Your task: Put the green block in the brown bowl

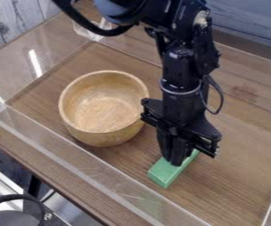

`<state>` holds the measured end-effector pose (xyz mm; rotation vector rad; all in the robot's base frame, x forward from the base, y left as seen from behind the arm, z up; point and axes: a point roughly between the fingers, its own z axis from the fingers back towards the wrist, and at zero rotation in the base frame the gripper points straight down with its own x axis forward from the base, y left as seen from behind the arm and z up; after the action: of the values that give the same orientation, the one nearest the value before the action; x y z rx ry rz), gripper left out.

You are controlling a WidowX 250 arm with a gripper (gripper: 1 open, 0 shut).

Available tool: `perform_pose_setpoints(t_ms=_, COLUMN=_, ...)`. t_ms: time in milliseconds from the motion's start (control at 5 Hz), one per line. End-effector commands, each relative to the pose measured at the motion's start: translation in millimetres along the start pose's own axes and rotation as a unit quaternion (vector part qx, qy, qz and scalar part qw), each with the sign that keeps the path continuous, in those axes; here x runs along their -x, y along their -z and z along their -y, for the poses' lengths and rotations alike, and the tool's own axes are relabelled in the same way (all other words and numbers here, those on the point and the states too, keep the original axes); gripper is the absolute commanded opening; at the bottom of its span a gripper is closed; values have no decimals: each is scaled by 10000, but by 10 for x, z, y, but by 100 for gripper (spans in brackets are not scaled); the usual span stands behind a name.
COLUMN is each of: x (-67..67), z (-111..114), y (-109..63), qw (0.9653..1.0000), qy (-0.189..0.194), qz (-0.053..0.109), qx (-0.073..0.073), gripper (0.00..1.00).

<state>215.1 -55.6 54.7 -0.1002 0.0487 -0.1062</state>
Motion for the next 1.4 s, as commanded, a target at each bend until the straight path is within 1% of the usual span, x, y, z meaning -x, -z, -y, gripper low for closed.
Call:
perform_pose_setpoints(t_ms=0, x=-68, z=-12, y=-157, qw=9998, qy=-33, qz=204, qx=25, gripper=0)
perform_pose_setpoints(t_ms=200, x=-72, z=-18, y=-256, qw=9997, qy=-33, qz=252, qx=26, gripper=0)
perform_pose_setpoints(t_ms=400, x=-92, z=-26, y=-423, qw=9993, qy=-37, qz=371, qx=20, gripper=0)
perform_pose_setpoints(t_ms=600, x=-136, z=-39, y=-666, qw=9987, qy=-55, qz=515, qx=-19, gripper=0)
perform_pose_setpoints(t_ms=800, x=-176, z=-62, y=-855, qw=9982, qy=-81, qz=601, qx=-27, gripper=0)
perform_pose_setpoints(t_ms=1000, x=-147, z=-55, y=-659, qw=9986, qy=-6, qz=524, qx=-20, gripper=100)
perform_pose_setpoints(t_ms=1200, x=-118, z=-44, y=-486, qw=9990, qy=80, qz=448, qx=-8, gripper=100)
